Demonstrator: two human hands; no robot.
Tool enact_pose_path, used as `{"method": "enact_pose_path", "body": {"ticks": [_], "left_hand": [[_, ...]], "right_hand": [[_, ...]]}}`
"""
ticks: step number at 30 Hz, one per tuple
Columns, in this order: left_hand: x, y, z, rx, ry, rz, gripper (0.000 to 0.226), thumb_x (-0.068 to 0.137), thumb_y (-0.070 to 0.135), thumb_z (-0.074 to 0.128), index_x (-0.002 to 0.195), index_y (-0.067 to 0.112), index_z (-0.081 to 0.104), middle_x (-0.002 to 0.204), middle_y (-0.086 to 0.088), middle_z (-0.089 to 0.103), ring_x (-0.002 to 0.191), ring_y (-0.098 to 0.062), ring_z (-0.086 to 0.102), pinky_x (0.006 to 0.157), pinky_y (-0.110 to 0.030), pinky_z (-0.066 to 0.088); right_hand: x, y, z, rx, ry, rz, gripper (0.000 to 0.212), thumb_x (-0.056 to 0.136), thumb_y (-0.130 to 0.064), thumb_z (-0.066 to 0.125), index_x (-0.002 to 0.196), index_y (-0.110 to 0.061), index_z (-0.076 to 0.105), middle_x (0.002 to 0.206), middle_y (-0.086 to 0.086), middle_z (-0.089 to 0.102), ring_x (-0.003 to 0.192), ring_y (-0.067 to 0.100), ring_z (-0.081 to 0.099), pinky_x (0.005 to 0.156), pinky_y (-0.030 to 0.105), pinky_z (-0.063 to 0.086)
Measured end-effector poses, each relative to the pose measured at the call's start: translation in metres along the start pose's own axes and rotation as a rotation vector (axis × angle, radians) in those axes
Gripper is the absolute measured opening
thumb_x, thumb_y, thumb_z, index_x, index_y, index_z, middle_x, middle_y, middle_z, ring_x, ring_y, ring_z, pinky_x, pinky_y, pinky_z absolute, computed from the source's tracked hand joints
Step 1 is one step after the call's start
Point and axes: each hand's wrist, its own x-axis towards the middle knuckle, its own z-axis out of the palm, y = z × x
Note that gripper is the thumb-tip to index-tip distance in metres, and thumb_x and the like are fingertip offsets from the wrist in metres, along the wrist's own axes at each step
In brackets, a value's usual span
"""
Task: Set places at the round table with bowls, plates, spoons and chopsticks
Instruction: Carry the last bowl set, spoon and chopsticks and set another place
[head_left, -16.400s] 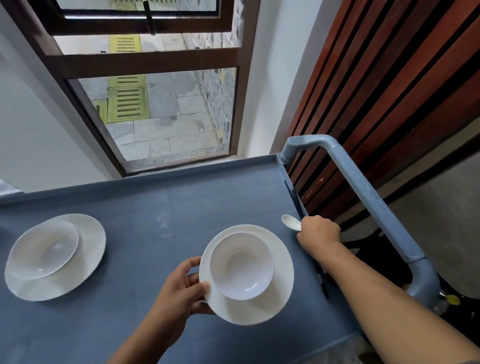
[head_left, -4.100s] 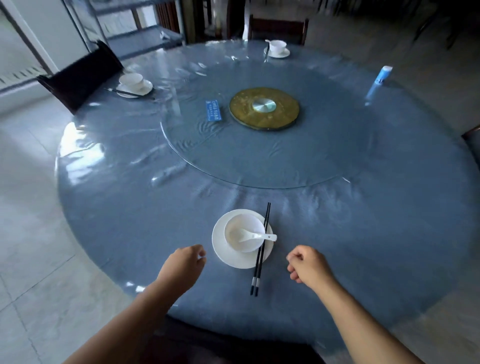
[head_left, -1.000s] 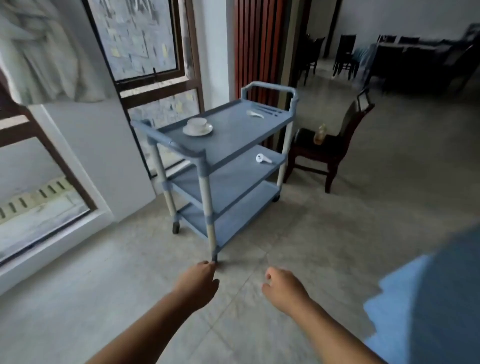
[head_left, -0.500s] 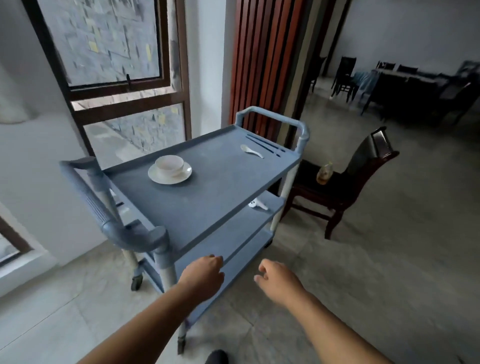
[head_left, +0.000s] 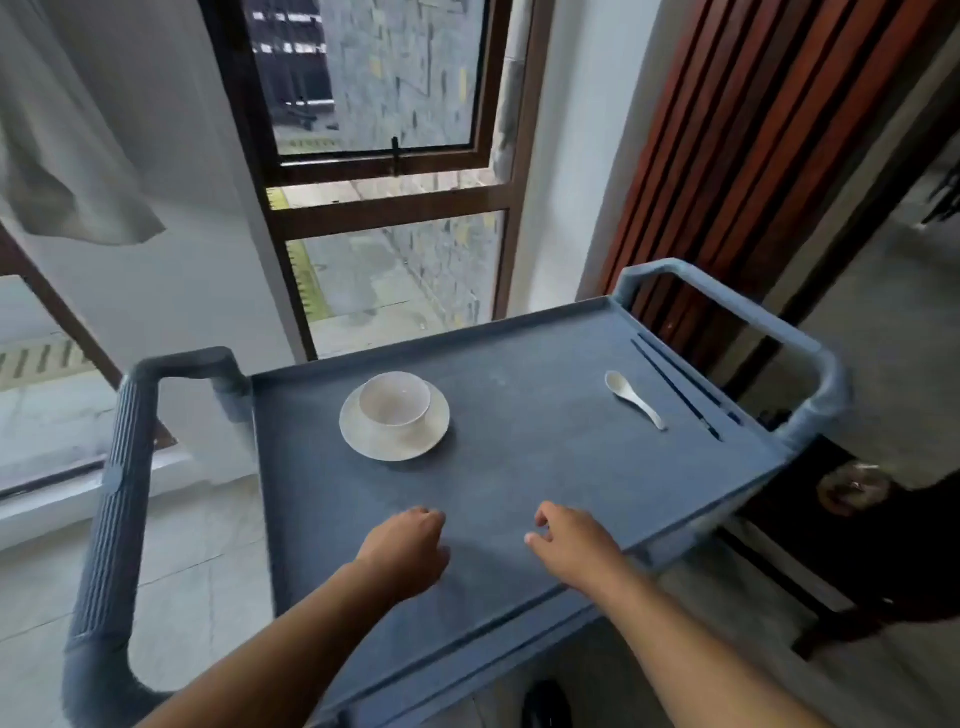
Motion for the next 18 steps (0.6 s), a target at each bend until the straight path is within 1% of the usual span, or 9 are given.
{"method": "enact_pose_path", "body": {"ticks": [4,8,10,12,14,16,18], "left_hand": [[0.027,-0.012,-0.003,-0.104,0.064,-0.284,0.029,0.090,0.034,0.049,0.108,0.013,0.060,0.114,-0.004,0.063,0.106,-0.027,0.062,0.084,-0.039,0.053],[0.034,-0.022,-0.007,-0.193,0.121,-0.503,0.036,0.087,0.042,0.051,0.110,0.016,0.061,0.109,0.000,0.065,0.103,-0.023,0.063,0.081,-0.037,0.052],[0.036,-0.029,-0.009,-0.239,0.140,-0.579,0.037,0.087,0.044,0.053,0.109,0.016,0.062,0.109,0.000,0.065,0.102,-0.023,0.063,0.081,-0.036,0.052],[0.041,-0.040,-0.011,-0.275,0.166,-0.629,0.040,0.089,0.046,0.055,0.113,0.015,0.063,0.112,0.000,0.066,0.102,-0.021,0.063,0.083,-0.035,0.052],[0.048,-0.052,-0.015,-0.319,0.211,-0.676,0.043,0.090,0.046,0.056,0.118,0.014,0.063,0.115,-0.002,0.067,0.105,-0.021,0.064,0.087,-0.034,0.051],[0.060,-0.069,-0.020,-0.387,0.275,-0.733,0.043,0.092,0.041,0.058,0.124,0.013,0.061,0.119,-0.004,0.068,0.108,-0.023,0.064,0.090,-0.035,0.051],[0.073,-0.084,-0.028,-0.455,0.331,-0.783,0.043,0.092,0.036,0.060,0.126,0.011,0.059,0.118,-0.007,0.069,0.107,-0.027,0.064,0.089,-0.035,0.051]], "right_hand": [[0.081,-0.002,-0.011,-0.032,-0.101,-0.157,0.038,0.091,-0.046,0.058,0.117,-0.018,0.058,0.117,0.006,0.067,0.110,0.026,0.061,0.086,0.030,0.046],[0.135,-0.018,-0.021,-0.075,-0.187,-0.263,0.040,0.091,-0.048,0.057,0.117,-0.017,0.058,0.116,0.005,0.067,0.110,0.026,0.060,0.083,0.031,0.045],[0.155,-0.026,-0.024,-0.084,-0.214,-0.281,0.039,0.091,-0.049,0.057,0.114,-0.017,0.057,0.112,0.004,0.067,0.108,0.027,0.060,0.080,0.031,0.044],[0.173,-0.033,-0.026,-0.068,-0.239,-0.278,0.038,0.091,-0.050,0.057,0.109,-0.018,0.058,0.108,0.002,0.067,0.103,0.025,0.061,0.076,0.030,0.043],[0.190,-0.043,-0.028,-0.020,-0.256,-0.266,0.035,0.091,-0.049,0.058,0.104,-0.017,0.058,0.103,0.001,0.066,0.099,0.025,0.062,0.076,0.031,0.046],[0.208,-0.055,-0.028,0.025,-0.262,-0.261,0.033,0.091,-0.049,0.057,0.100,-0.017,0.057,0.099,0.002,0.068,0.094,0.025,0.065,0.079,0.033,0.050],[0.222,-0.069,-0.027,0.079,-0.271,-0.248,0.032,0.092,-0.048,0.056,0.097,-0.017,0.054,0.091,0.004,0.071,0.082,0.026,0.069,0.079,0.037,0.055]]}}
